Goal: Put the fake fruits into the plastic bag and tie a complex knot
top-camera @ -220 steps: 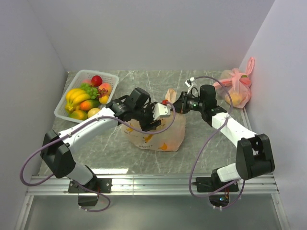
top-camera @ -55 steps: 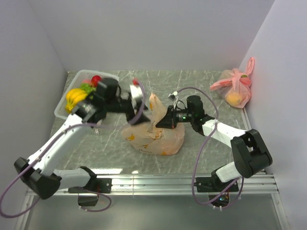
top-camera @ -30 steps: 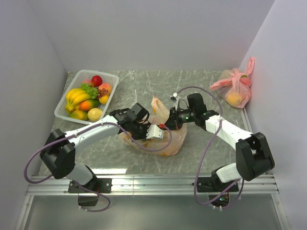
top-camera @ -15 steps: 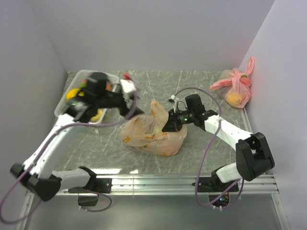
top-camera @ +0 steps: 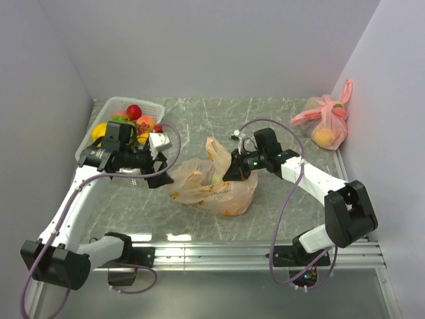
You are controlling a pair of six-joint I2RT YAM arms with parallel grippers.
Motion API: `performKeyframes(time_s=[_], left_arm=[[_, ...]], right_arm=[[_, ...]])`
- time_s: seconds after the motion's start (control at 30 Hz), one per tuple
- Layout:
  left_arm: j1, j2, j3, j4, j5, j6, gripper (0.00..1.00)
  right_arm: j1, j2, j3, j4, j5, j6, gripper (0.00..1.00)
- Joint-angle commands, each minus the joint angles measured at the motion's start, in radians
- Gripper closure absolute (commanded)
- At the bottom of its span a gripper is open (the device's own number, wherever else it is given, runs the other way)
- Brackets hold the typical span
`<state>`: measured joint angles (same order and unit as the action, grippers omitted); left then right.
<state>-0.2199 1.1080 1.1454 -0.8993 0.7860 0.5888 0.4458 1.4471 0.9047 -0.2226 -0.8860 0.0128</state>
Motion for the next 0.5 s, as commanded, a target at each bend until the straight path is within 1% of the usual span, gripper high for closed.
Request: performKeyframes(time_s=[0.0, 0.1, 0.17, 0.2, 0.27, 0.37, 0.47], left_arm=[[0.002, 0.038, -0.001, -0.145, 0.094, 0.373, 0.01], [0.002, 0.061, -0.004, -0.196, 0.124, 0.489, 0.01], [-0.001, 0.081, -0.003, -0.217, 0.14, 0.531, 0.0], [-0.007, 0.104, 0.004, -0.227, 0.144, 0.59, 0.01], [-0.019, 0.122, 0.005, -0.225, 0.153, 0.614, 0.01], [-0.071, 0.148, -0.006, -0.169, 0.183, 0.592, 0.01], [-0.121, 0.162, -0.025, -0.029, 0.228, 0.508, 0.01]], right_arm=[[0.01, -0.001, 0.045, -0.015, -0.007, -0.042, 1.0], [0.007, -0.004, 0.049, -0.032, -0.007, -0.056, 1.0], [0.011, -0.002, 0.051, -0.05, -0.008, -0.074, 1.0], [0.013, -0.001, 0.054, -0.053, -0.008, -0.079, 1.0], [0.016, -0.002, 0.056, -0.064, -0.008, -0.093, 1.0], [0.025, -0.001, 0.057, -0.076, -0.013, -0.119, 1.0], [0.047, -0.001, 0.068, -0.099, -0.002, -0.157, 1.0]])
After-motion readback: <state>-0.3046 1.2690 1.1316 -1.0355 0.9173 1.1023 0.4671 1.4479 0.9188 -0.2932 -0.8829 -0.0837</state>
